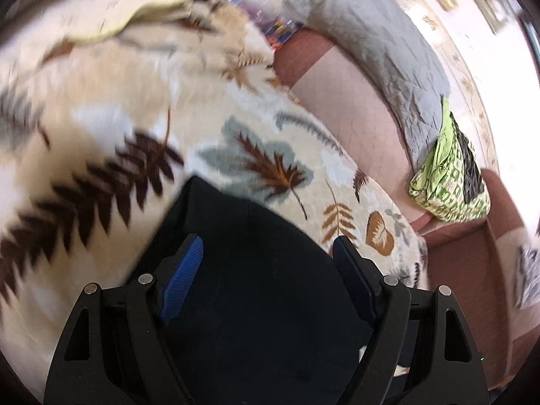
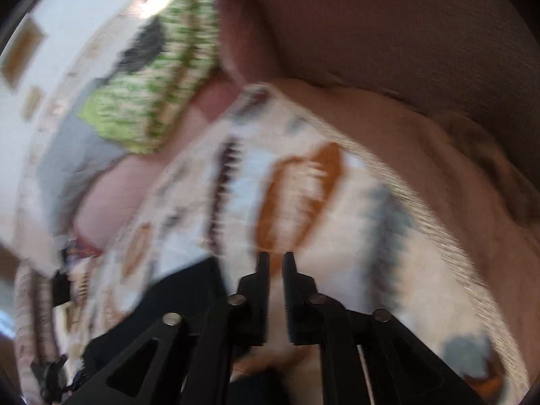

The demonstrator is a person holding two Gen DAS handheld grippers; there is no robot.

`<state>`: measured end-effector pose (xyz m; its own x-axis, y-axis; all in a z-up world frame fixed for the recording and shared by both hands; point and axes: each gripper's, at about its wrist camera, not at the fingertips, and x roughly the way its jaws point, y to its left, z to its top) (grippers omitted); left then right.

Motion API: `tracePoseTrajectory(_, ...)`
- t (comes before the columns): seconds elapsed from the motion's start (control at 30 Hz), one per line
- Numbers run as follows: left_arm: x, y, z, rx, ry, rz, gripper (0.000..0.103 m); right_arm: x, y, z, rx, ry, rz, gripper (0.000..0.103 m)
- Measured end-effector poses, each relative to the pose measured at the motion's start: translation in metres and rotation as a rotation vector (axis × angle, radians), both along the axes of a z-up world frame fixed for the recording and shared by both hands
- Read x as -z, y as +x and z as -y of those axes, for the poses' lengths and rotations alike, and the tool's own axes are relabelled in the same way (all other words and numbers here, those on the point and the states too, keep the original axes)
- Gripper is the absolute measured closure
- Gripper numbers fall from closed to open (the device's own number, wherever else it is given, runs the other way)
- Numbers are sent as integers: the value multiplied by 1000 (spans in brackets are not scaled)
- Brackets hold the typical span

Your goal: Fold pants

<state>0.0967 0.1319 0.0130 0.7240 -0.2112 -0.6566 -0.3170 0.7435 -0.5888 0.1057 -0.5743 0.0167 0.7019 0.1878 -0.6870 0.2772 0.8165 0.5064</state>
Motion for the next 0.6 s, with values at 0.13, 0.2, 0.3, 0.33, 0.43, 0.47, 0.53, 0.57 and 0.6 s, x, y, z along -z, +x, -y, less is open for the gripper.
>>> tracePoseTrajectory(0.13, -3, 9, -11, 29, 65, 2, 23, 7, 43, -35, -221, 102, 43, 59)
tracePoseTrajectory(0.2, -2, 12, -17, 29, 93, -19, 23, 16, 59, -43, -288, 146, 28, 59)
tracePoseTrajectory(0.3, 1, 12, -31, -3, 108, -34, 23, 31, 78, -47, -308, 152, -33, 59)
tracePoseTrajectory(0.33, 1, 11, -35, -11, 97, -32, 23, 36, 83, -46, -312, 158, -46, 59)
tracePoseTrajectory(0.43, 1, 11, -45, -24, 101, -25, 23, 46, 92, -43, -314, 174, -71, 59)
tracePoseTrajectory(0.47, 0, 12, -47, -23, 115, -21, 23, 48, 92, -42, -316, 175, -75, 59)
tracePoseTrajectory(0.53, -1, 15, -51, -20, 140, -23, 23, 50, 98, -43, -332, 198, -75, 68)
tracePoseTrajectory(0.57, 0, 16, -55, -27, 143, -27, 23, 49, 97, -43, -347, 209, -72, 73)
tracePoseTrajectory(0.6, 1, 16, -60, -33, 132, -24, 23, 49, 95, -44, -362, 210, -68, 77)
